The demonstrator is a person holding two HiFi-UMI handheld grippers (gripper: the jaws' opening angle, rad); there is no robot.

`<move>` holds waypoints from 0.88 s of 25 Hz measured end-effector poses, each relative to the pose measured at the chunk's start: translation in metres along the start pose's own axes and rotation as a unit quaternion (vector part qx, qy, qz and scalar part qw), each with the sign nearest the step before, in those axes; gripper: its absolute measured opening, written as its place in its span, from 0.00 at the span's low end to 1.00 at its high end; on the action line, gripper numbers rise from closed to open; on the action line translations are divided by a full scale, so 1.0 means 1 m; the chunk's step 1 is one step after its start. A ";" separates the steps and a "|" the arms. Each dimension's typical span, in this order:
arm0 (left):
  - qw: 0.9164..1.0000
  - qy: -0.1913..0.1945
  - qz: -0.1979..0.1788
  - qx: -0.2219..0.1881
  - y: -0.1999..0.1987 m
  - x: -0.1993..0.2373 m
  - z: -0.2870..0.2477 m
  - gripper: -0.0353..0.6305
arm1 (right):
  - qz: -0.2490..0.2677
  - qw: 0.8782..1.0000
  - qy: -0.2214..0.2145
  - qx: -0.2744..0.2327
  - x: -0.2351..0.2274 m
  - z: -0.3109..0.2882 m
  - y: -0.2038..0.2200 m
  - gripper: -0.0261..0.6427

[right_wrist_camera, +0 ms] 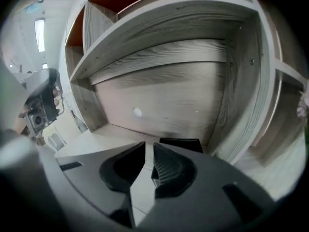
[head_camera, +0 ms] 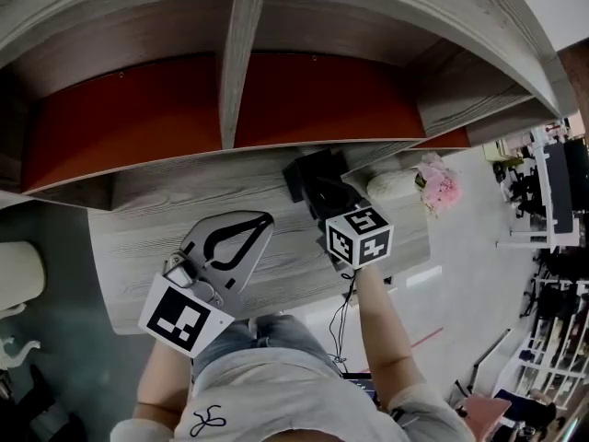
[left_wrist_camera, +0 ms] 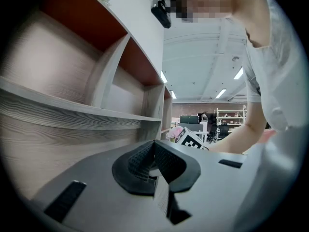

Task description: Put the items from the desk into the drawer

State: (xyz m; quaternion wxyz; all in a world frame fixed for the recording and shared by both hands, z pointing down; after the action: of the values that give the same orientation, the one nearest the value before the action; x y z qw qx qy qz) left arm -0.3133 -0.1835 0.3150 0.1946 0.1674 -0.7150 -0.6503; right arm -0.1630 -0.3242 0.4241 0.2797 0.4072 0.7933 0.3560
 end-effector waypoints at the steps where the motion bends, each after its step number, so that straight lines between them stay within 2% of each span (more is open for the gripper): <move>1: 1.000 -0.002 -0.001 -0.001 0.000 0.001 0.001 0.07 | 0.002 1.000 0.000 0.010 -0.002 -0.004 0.000 0.13; 8: 1.000 -0.022 0.008 0.002 0.005 0.010 0.009 0.07 | 0.007 0.996 0.013 0.085 -0.012 -0.026 0.010 0.14; 12: 1.000 -0.027 0.013 0.001 0.007 0.013 0.011 0.07 | -0.004 0.995 0.015 0.102 -0.012 -0.031 0.013 0.14; 18: 1.000 -0.028 0.013 -0.001 0.008 0.016 0.012 0.07 | 0.006 0.990 0.020 0.139 -0.013 -0.040 0.013 0.15; 22: 0.999 -0.029 0.016 -0.001 0.011 0.018 0.013 0.07 | 0.026 0.984 0.039 0.173 -0.010 -0.045 0.012 0.15</move>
State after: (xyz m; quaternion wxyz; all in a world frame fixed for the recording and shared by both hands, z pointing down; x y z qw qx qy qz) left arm -0.3356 -0.1800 0.3259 0.1842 0.1371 -0.7222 -0.6525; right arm -0.1851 -0.3429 0.4616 0.1644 0.4559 0.8422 0.2364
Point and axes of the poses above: the fingertips, and each gripper's own axes: z backward along the fingers, x to its left, y out of its underside, the point moved 7 cm from there along z, backward along the fingers, and after that the axes turned 5 degrees about -y, right-handed, at the moved point
